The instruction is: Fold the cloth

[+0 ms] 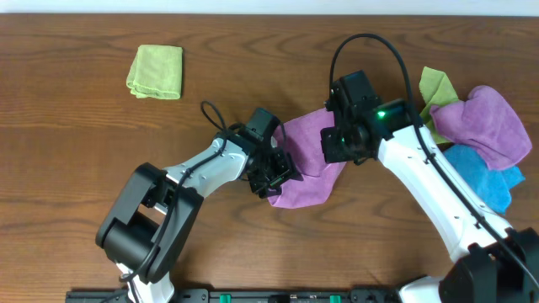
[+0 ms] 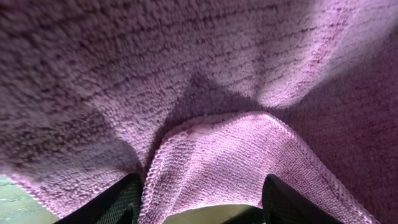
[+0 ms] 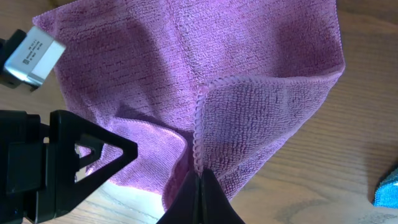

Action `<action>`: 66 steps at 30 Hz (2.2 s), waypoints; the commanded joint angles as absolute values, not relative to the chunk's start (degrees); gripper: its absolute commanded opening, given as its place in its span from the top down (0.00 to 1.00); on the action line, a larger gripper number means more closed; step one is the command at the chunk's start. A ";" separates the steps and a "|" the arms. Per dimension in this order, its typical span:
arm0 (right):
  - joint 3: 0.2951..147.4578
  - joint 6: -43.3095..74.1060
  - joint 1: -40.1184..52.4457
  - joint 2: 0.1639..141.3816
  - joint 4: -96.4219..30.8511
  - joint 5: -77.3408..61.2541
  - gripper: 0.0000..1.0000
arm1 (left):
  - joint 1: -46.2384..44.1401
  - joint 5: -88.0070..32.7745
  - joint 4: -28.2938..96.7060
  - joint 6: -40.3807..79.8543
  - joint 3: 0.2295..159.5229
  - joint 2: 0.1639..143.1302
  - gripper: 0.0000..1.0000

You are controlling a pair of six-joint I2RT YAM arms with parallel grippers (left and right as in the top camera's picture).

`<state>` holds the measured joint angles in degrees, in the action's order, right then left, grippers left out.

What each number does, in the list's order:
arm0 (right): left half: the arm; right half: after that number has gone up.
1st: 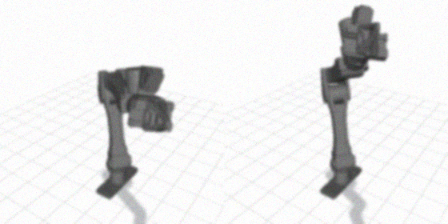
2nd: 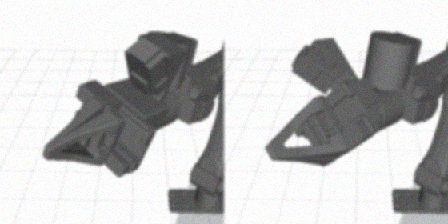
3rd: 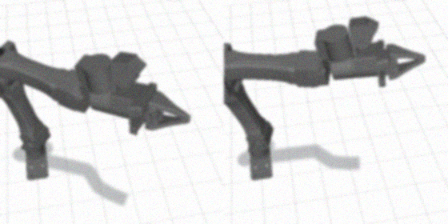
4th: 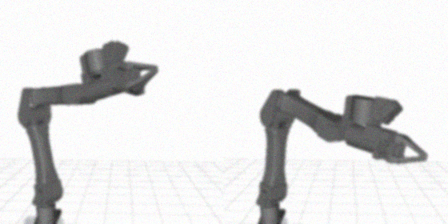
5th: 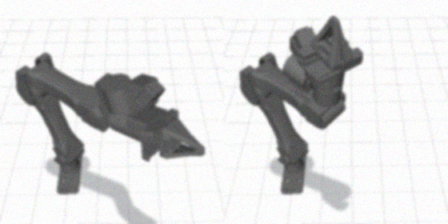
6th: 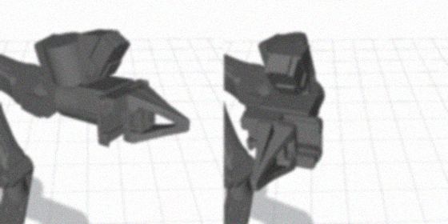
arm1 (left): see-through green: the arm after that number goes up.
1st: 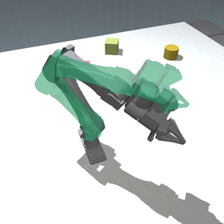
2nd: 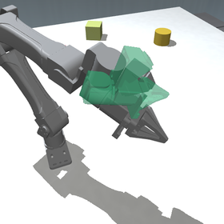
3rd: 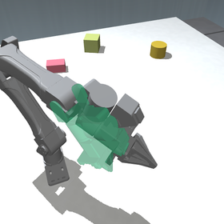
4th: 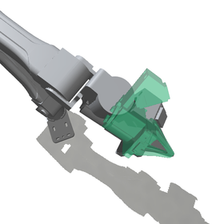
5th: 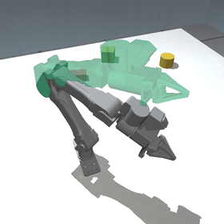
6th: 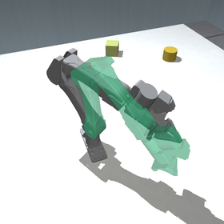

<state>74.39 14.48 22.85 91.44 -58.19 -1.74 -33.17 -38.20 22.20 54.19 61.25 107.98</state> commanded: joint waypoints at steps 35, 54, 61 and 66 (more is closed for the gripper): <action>66.08 20.71 23.22 90.63 -52.90 13.74 0.98 | -28.27 -28.88 33.89 45.08 60.64 90.48 0.94; 66.11 6.33 23.22 97.82 -22.81 15.25 0.98 | -25.47 -12.34 27.57 50.43 60.64 90.98 0.94; 66.11 4.82 23.22 102.17 -17.45 15.97 0.98 | -24.67 -11.14 23.38 50.61 60.64 96.71 0.94; 66.11 3.51 23.20 105.23 -13.50 16.53 0.99 | -23.59 -8.51 20.47 50.37 60.64 100.44 0.94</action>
<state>65.84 4.86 22.85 103.81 -14.22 15.27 -24.43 -11.20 21.02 50.00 61.08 99.35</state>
